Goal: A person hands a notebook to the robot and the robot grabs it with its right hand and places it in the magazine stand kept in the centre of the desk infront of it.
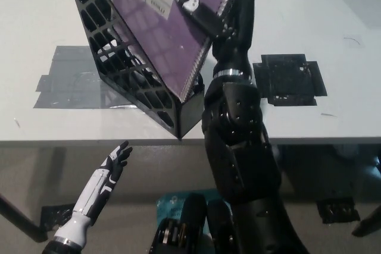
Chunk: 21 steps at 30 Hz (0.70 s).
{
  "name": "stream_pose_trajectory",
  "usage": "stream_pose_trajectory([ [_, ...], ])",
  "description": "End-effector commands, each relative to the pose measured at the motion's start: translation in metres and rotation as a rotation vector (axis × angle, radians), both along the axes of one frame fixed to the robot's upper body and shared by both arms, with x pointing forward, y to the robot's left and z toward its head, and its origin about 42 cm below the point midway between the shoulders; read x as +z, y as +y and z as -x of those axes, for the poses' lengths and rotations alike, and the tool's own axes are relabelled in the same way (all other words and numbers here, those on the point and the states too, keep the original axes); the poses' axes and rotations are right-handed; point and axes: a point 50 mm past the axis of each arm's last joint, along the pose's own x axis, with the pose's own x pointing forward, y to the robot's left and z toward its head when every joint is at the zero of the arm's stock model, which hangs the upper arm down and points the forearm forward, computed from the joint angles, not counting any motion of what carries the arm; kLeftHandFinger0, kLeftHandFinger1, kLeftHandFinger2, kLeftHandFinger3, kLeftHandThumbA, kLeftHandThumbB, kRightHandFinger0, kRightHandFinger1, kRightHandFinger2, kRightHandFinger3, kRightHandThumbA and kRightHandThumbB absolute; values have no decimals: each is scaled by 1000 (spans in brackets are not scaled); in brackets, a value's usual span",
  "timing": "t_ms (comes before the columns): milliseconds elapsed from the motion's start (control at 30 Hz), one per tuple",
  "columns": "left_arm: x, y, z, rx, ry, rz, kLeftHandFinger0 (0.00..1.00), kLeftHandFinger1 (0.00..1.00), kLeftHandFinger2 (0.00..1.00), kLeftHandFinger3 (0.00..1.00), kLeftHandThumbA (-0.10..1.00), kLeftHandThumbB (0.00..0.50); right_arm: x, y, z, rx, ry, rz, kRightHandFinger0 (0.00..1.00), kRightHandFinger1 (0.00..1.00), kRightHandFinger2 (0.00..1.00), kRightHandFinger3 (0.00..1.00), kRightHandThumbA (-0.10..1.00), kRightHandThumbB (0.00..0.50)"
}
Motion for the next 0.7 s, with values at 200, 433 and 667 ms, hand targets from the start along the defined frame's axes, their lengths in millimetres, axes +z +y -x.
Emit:
stream_pose_trajectory([
  [200,18,4,-9,-3,-44,1,1000,1000,1000,1000,1000,500,-3,37,-8,8,-110,109,54,53,96,192,662,28],
  [433,17,3,-8,-3,-36,3,1000,1000,1000,1000,1000,500,-32,39,-11,115,-123,311,1000,1000,1000,1000,1000,252],
  [667,19,4,-10,-10,-61,-7,1000,1000,1000,1000,1000,500,-12,35,-13,114,-215,279,1000,1000,1000,1000,1000,331],
])
